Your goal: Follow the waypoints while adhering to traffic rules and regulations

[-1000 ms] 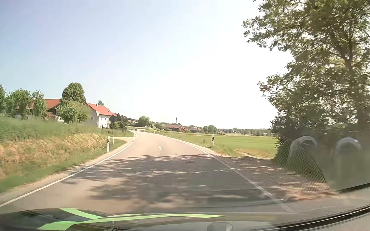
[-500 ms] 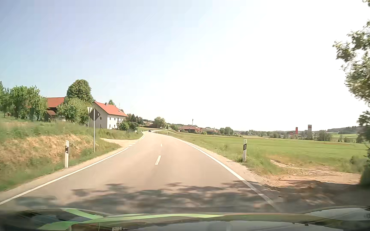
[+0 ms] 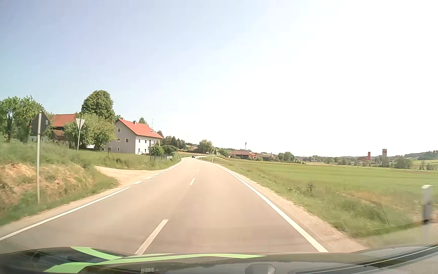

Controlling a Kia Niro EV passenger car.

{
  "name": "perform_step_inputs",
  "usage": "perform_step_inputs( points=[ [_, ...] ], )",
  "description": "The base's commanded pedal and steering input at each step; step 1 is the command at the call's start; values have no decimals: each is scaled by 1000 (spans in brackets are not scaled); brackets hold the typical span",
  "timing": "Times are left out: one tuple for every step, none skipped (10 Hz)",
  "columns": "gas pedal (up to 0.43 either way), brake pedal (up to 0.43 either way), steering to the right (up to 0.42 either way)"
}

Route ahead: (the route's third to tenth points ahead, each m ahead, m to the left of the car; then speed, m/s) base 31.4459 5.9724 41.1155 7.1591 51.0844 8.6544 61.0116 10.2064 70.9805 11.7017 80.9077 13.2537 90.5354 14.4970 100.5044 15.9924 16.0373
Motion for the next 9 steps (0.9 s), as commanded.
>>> perform_step_inputs(
  points=[
    [169,0,-28],
    [177,0,-28],
    [177,0,-27],
    [189,0,-25],
    [197,0,-23],
    [209,0,-22],
    [209,0,-22],
    [209,0,-21],
    [209,0,-22]
  ],
)
